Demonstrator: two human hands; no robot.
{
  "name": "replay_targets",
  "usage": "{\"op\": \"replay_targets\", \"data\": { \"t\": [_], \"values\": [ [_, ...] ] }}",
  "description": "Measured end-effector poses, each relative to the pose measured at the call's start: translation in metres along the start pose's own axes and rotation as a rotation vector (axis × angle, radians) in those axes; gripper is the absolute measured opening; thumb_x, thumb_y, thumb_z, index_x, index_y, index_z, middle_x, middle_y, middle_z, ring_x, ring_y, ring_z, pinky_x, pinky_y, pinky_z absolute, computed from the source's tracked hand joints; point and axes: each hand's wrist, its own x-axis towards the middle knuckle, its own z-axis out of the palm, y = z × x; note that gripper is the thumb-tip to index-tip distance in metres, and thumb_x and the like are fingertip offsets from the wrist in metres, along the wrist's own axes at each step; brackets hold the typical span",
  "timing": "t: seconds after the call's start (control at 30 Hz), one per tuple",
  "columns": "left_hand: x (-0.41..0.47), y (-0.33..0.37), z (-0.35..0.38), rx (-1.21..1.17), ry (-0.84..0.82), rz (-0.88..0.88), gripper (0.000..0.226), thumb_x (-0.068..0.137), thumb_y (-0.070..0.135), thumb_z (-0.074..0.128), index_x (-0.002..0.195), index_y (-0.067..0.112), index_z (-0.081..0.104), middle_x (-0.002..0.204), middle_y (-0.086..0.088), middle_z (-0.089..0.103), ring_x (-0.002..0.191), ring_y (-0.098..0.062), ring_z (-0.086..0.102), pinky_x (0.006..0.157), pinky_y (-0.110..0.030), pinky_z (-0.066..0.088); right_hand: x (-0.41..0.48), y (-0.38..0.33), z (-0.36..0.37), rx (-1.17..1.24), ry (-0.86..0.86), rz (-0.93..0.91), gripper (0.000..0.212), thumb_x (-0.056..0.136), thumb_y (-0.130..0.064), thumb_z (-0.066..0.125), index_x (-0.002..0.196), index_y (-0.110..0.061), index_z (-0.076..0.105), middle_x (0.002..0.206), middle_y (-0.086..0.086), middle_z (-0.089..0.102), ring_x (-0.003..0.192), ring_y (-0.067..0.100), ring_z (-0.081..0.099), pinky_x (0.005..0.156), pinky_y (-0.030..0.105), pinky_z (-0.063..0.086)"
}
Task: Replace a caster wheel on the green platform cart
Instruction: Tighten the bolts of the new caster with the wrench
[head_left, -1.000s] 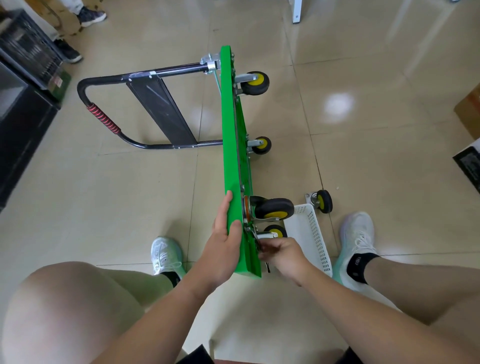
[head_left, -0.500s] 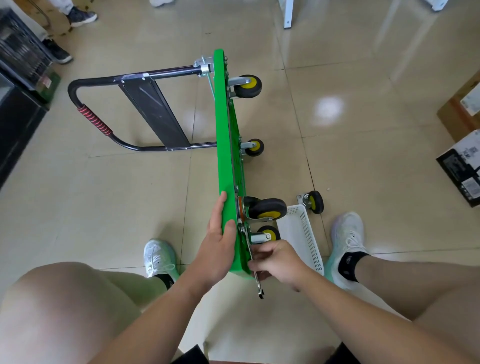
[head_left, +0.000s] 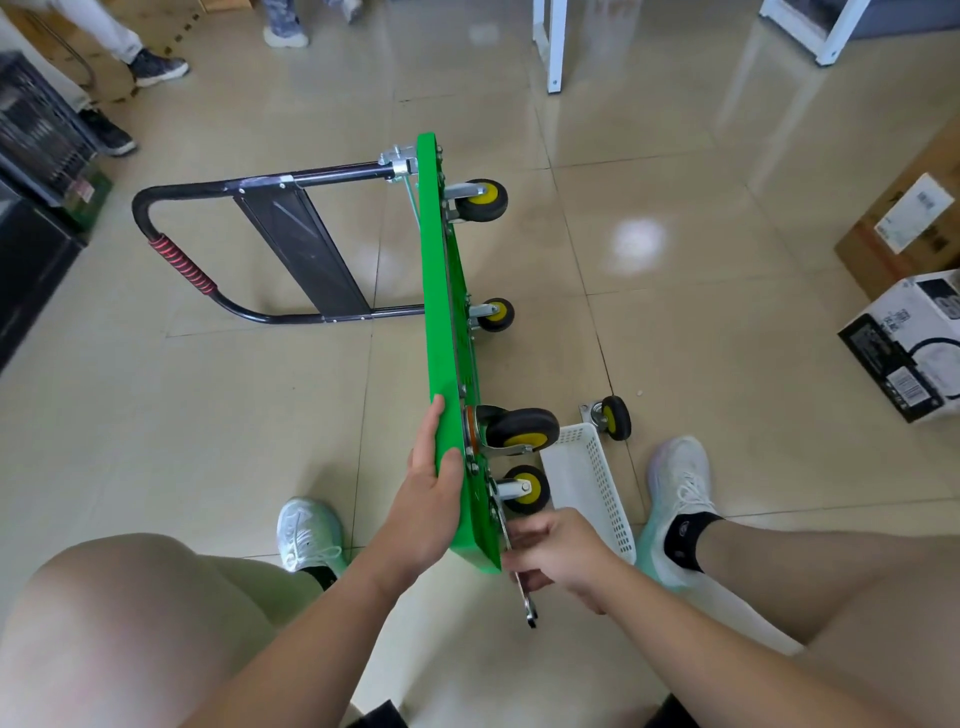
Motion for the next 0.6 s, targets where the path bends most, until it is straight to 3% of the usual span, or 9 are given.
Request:
{"op": "replay_targets", "data": {
  "t": [0.2, 0.33, 0.4, 0.47, 0.6],
  "values": [
    [0.001, 0.0, 0.0, 0.001, -0.005, -0.018, 0.058, 0.095, 0.053, 0.033, 0.142, 0.08, 0.012, 0.161, 0.016, 0.035, 0.138, -0.016, 0.05, 0.118, -0.049, 0.041, 0.026, 0.008, -0.004, 0.008, 0.04, -0.03, 0.044, 0.072, -0.003, 0.085, 0.113, -0.016, 0.077, 0.1, -0.001, 0.079, 0.093, 0.02, 0.075, 0.091, 0.042, 0.06],
    [0.001, -0.002, 0.0, 0.014, 0.002, -0.012, 0.057, 0.101, 0.046, 0.033, 0.145, 0.077, 0.013, 0.16, 0.018, 0.034, 0.14, -0.013, 0.047, 0.121, -0.048, 0.037, 0.039, 0.005, -0.006, 0.028, 0.027, -0.064, 0.042, 0.077, 0.005, 0.079, 0.114, -0.012, 0.076, 0.1, 0.001, 0.078, 0.093, 0.018, 0.075, 0.084, 0.031, 0.06],
    [0.0, -0.001, 0.0, 0.015, 0.001, -0.011, 0.057, 0.103, 0.045, 0.033, 0.145, 0.077, 0.013, 0.159, 0.02, 0.034, 0.136, -0.003, 0.047, 0.121, -0.046, 0.036, 0.043, 0.002, -0.007, 0.029, 0.008, -0.076, 0.041, 0.078, 0.007, 0.078, 0.114, -0.013, 0.076, 0.099, 0.0, 0.079, 0.093, 0.016, 0.075, 0.081, 0.028, 0.06],
    [0.0, 0.0, 0.001, 0.017, -0.004, -0.016, 0.057, 0.101, 0.047, 0.033, 0.143, 0.079, 0.013, 0.156, 0.021, 0.037, 0.128, 0.004, 0.05, 0.119, -0.046, 0.04, 0.048, -0.002, -0.005, 0.027, 0.003, -0.094, 0.039, 0.077, 0.01, 0.078, 0.106, -0.017, 0.078, 0.094, -0.003, 0.079, 0.092, 0.016, 0.074, 0.084, 0.031, 0.06],
    [0.001, -0.003, 0.0, 0.019, 0.0, -0.019, 0.059, 0.096, 0.05, 0.033, 0.143, 0.079, 0.012, 0.159, 0.019, 0.035, 0.134, -0.006, 0.051, 0.118, -0.048, 0.04, 0.058, -0.007, 0.004, 0.064, 0.023, -0.089, 0.044, 0.073, 0.017, 0.077, 0.09, -0.025, 0.079, 0.081, -0.009, 0.077, 0.085, 0.014, 0.072, 0.095, 0.043, 0.057]
  ]
}}
